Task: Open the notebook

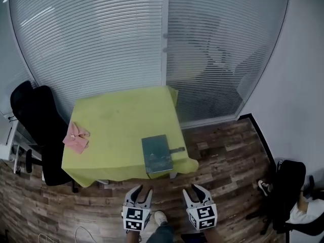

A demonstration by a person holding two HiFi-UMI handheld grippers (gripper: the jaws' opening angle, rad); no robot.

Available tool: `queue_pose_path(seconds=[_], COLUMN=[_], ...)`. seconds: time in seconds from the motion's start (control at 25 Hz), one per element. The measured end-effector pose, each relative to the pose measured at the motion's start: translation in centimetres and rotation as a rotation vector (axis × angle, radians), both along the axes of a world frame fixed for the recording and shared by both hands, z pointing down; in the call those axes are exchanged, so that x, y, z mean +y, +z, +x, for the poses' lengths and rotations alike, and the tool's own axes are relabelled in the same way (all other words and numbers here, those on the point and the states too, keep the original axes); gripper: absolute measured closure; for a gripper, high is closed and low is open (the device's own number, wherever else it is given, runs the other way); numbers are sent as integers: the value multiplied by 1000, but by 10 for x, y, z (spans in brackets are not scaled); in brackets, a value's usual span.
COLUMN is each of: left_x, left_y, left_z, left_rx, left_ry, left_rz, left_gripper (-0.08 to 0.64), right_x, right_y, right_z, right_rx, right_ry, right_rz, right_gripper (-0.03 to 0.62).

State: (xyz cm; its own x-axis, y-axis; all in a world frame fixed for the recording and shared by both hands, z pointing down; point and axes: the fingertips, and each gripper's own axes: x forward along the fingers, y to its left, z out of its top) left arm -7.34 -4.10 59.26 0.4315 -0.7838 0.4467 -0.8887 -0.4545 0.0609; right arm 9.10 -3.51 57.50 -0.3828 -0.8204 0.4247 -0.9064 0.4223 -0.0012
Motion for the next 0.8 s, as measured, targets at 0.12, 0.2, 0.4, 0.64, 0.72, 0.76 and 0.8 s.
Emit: queue_pose_path(seconds=[0.12, 0.2, 0.4, 0.64, 0.72, 0.76, 0.8], left_x=[-26, -39, -63, -79, -83, -84, -85], left_y=[12, 20, 31, 46, 52, 55, 59], left_z=[-3, -4, 1, 18, 22, 23, 23], left_rx=[-43, -61, -107, -138, -151, -159, -165], left_ry=[47, 73, 132, 189, 209, 216, 221], left_rz=[-18, -29, -43, -76, -88, -96, -103], left_gripper=[407, 407, 402, 396, 396, 396, 396], right_x=[-25, -38, -58, -72, -78, -80, -82], right_y=[10, 11, 7, 12, 17, 19, 21], right_z=[-8, -10, -17, -15, -15, -16, -17], right_rx=[12, 19, 16, 9, 0, -5, -8], right_ry=[10, 17, 11, 9, 9, 6, 2], right_rz=[-22, -24, -24, -40, -53, -60, -65], right_gripper=[439, 439, 439, 437, 437, 437, 437])
